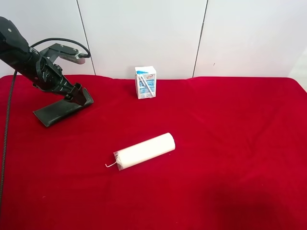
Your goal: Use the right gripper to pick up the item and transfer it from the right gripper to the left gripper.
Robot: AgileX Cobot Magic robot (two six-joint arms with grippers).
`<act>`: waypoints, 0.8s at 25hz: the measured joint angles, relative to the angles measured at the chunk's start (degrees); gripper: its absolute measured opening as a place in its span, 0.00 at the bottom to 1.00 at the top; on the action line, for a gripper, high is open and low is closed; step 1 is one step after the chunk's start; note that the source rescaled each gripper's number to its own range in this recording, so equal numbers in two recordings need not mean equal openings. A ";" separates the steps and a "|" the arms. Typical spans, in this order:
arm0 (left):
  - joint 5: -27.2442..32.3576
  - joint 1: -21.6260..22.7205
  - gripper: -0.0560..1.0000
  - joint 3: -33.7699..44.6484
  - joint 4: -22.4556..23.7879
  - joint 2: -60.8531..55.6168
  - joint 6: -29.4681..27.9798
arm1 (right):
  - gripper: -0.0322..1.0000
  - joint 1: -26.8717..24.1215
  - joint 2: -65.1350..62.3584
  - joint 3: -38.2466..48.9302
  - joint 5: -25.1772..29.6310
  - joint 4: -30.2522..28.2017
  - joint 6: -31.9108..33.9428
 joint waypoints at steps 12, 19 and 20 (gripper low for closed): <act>-0.71 0.00 1.00 0.00 -0.13 0.00 0.00 | 1.00 0.00 0.00 0.00 0.00 0.00 0.00; 9.09 0.00 1.00 0.00 2.57 0.00 0.23 | 1.00 0.00 0.00 0.00 0.00 0.00 0.00; 10.60 0.00 1.00 0.00 3.41 -0.19 0.23 | 1.00 0.00 0.00 0.00 0.00 0.00 0.00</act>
